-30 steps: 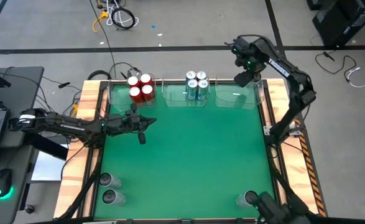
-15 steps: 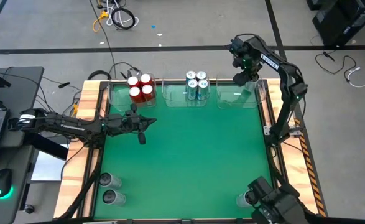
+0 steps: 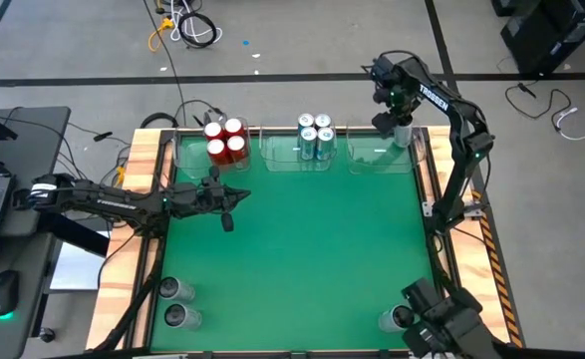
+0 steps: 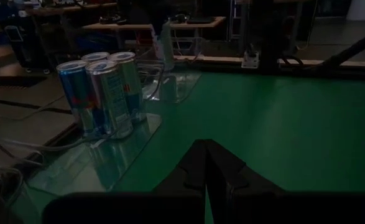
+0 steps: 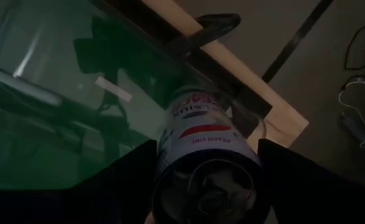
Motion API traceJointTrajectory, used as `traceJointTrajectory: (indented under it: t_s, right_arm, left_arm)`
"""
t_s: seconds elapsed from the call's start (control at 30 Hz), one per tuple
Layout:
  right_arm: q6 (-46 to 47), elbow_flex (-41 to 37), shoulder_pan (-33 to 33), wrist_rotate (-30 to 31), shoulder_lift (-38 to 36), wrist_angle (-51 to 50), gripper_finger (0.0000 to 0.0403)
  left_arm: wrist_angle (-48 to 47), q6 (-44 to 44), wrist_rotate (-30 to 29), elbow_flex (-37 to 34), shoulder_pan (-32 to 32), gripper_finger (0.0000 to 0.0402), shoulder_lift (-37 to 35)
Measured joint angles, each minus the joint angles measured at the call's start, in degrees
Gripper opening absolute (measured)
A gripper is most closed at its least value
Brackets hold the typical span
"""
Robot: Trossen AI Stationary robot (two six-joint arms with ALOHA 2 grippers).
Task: Sort soda cans
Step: Put the white soda can into the transparent right bin
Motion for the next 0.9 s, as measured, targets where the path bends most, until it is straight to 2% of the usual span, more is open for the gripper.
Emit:
traceJointTrajectory:
  t_s: [0.2, 0.33, 0.53, 0.9]
  right_arm:
    - [0.7, 0.0, -0.3, -0.9, 0.0, 0.8, 0.0231]
    - [2.3, 0.0, -0.3, -2.2, 0.0, 0.7, 0.0230]
    - [4.5, 0.0, -0.3, -9.6, 0.0, 0.9, 0.0230]
    - [4.1, -3.0, -0.3, -9.3, -0.7, 6.1, 0.0234]
  left_arm:
    - [-0.2, 0.0, 0.0, 0.0, 0.0, 0.0005, 0.0]
    - [-0.2, 0.0, 0.0, 0.0, 0.0, 0.0005, 0.0]
    - [-0.2, 0.0, 0.0, 0.0, 0.0, 0.0005, 0.0]
    - [-0.2, 0.0, 0.0, 0.0, 0.0, 0.0005, 0.0]
